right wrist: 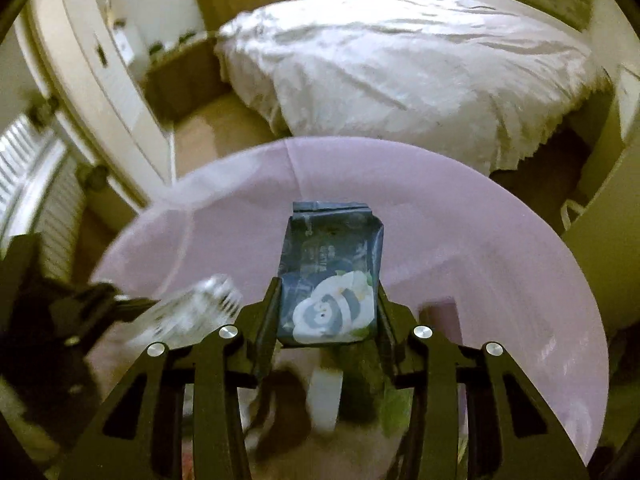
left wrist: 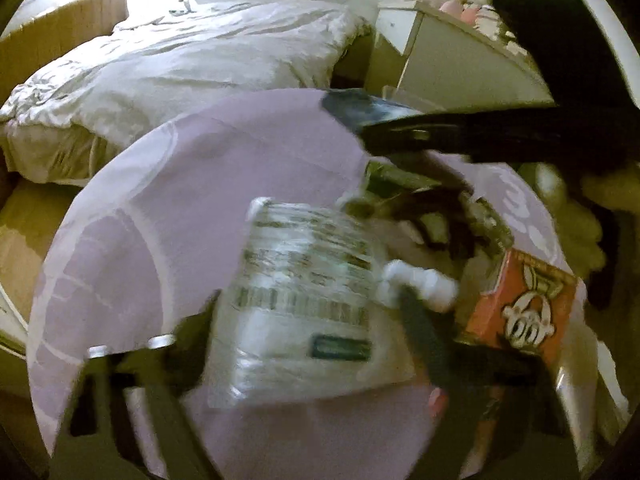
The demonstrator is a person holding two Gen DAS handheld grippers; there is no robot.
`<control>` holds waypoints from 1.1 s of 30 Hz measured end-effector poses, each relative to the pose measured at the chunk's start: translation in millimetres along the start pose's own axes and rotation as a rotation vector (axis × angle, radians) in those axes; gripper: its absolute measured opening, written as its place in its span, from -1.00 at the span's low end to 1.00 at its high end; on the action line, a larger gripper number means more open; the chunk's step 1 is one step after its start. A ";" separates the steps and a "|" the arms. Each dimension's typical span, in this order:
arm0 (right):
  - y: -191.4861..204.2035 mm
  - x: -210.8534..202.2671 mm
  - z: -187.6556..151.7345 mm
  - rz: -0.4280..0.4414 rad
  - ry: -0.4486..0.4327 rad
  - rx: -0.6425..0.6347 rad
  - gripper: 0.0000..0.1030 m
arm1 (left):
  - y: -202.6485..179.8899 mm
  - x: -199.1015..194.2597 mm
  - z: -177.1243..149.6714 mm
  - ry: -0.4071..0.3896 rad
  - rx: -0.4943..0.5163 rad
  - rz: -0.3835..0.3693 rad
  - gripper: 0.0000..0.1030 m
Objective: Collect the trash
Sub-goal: 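Grasp the white plastic bag with the left tool while the right tool grasps the dark blue packet, then carry the white bag and blue packet over the bin and open both tools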
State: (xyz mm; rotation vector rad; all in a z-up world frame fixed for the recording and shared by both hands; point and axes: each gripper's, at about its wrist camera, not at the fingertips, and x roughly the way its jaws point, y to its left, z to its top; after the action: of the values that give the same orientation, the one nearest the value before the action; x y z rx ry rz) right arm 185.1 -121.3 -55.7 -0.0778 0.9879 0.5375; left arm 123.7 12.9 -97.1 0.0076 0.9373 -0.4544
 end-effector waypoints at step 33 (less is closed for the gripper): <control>-118.2 -188.1 -193.8 -0.047 -0.296 0.449 -0.18 | -153.9 -54.9 23.9 -0.139 -0.016 -0.231 -0.44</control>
State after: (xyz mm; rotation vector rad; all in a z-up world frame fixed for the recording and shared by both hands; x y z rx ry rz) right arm 9.1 -356.6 -32.4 0.3694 0.7936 0.2639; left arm 56.0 -110.8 -11.0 -0.1466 0.8078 -0.6526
